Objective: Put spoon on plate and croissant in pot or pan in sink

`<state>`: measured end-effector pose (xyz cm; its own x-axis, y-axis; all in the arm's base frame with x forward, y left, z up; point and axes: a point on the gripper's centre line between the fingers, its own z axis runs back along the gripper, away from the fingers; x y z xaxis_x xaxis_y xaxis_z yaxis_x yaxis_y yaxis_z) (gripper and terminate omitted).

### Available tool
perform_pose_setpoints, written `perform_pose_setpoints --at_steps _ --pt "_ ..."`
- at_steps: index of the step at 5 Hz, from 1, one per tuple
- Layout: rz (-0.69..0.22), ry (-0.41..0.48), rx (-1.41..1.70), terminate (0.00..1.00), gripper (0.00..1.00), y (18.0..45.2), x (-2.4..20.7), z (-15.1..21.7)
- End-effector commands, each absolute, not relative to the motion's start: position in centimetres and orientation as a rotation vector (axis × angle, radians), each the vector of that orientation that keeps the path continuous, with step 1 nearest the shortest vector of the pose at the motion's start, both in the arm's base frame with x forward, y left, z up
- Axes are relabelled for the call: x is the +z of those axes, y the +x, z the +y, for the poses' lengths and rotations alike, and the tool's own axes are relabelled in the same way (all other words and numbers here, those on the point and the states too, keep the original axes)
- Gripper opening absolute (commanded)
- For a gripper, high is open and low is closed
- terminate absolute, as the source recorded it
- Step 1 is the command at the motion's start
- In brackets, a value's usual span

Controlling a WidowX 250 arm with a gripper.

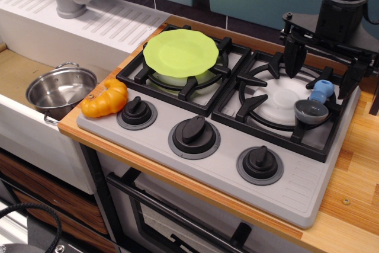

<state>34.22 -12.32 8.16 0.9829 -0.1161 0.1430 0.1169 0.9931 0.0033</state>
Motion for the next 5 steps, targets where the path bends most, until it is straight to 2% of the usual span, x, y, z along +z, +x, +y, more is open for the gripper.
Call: perform_pose_setpoints --at_steps 1,2,5 --pt "-0.144 -0.005 -0.117 0.00 1.00 34.2 8.2 -12.3" --pt "-0.155 -0.053 -0.111 0.00 1.00 35.0 7.3 -12.4" --pt "-0.189 -0.088 -0.118 0.00 1.00 35.9 5.7 -12.2"
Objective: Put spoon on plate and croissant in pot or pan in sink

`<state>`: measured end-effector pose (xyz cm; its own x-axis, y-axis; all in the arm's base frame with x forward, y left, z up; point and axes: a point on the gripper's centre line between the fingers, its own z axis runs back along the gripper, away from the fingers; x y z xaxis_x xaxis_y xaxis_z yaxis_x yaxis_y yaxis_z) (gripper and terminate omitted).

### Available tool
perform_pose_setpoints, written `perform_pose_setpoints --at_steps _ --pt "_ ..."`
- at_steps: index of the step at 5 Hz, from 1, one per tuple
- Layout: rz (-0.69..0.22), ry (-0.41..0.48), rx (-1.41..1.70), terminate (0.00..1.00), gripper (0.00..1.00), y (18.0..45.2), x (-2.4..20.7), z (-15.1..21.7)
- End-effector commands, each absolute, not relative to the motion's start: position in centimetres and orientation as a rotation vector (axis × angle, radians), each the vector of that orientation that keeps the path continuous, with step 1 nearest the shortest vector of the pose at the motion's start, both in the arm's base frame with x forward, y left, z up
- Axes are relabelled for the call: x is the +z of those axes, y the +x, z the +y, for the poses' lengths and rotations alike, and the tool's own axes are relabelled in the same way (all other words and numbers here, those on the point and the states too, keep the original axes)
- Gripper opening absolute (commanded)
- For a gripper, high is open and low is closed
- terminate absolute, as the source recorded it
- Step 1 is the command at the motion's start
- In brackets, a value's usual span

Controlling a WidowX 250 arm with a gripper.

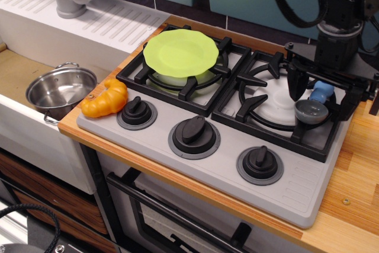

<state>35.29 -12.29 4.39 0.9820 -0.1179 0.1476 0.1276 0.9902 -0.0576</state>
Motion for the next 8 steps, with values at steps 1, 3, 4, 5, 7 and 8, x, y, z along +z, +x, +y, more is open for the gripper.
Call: perform_pose_setpoints --at_steps 1,3,4,5,7,8 --pt "-0.190 -0.085 -0.117 0.00 0.00 36.0 5.2 -12.3" --pt "-0.171 -0.100 -0.102 0.00 0.00 35.8 5.9 -12.8" --pt "-0.161 -0.093 -0.095 0.00 0.00 35.5 6.5 -12.9" --pt "-0.138 -0.046 -0.098 0.00 0.00 34.6 8.2 -12.6" --pt "-0.126 -0.001 -0.141 0.00 0.00 34.2 10.4 -10.4" --pt "-0.156 0.043 -0.184 0.00 0.00 34.8 10.5 -8.4"
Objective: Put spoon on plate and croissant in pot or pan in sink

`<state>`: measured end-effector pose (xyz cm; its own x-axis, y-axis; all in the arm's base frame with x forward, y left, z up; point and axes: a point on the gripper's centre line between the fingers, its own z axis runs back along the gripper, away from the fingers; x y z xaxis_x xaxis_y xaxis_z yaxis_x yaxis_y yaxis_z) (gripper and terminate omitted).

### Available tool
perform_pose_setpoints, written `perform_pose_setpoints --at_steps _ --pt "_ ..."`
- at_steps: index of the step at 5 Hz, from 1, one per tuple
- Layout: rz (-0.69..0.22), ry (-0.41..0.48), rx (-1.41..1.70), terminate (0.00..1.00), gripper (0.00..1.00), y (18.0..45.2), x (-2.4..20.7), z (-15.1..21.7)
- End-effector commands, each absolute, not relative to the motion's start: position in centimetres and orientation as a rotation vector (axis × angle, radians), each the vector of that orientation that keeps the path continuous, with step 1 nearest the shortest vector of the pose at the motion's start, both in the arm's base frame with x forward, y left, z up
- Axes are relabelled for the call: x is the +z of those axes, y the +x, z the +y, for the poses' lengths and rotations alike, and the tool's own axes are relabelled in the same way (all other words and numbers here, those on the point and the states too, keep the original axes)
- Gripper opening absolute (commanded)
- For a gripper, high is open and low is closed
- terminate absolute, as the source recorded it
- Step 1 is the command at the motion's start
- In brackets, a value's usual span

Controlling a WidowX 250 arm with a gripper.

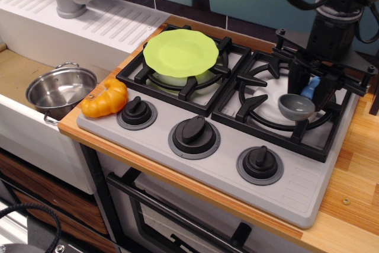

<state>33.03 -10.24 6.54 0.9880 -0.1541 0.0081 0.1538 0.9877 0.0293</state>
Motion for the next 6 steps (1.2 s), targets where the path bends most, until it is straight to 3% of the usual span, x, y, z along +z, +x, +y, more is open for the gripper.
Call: perform_pose_setpoints --at_steps 1,6 --pt "-0.173 0.063 -0.240 0.00 0.00 35.7 10.7 -5.7" --pt "-0.208 0.073 -0.380 0.00 0.00 38.1 12.0 2.6"
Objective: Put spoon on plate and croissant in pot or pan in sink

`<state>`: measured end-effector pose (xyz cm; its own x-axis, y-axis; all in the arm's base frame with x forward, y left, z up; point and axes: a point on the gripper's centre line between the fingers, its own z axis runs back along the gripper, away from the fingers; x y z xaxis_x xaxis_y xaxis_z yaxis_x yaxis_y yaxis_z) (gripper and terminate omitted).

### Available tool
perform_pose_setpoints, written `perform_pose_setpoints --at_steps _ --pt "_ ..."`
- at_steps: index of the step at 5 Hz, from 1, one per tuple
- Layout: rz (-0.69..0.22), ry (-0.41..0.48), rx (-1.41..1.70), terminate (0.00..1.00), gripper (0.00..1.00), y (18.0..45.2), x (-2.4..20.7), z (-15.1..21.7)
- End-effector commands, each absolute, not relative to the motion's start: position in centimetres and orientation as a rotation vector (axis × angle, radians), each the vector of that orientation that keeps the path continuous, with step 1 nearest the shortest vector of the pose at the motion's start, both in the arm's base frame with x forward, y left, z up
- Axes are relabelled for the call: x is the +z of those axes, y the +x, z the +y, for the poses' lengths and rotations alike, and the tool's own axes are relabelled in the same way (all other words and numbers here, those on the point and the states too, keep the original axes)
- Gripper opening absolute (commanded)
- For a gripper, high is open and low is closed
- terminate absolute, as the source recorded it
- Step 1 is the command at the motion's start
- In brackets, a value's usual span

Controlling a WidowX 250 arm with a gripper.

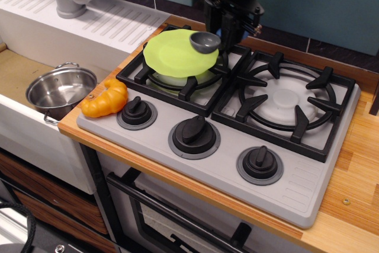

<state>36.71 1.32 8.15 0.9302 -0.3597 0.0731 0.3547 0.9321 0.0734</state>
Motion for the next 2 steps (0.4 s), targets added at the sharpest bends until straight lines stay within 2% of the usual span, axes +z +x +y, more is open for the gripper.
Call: perform_pose_setpoints --at_steps 1,2 --pt "-0.218 0.084 -0.398 0.00 0.00 38.5 11.3 3.7" --pt "-0.215 0.067 -0.401 0.00 0.00 38.6 10.3 4.9"
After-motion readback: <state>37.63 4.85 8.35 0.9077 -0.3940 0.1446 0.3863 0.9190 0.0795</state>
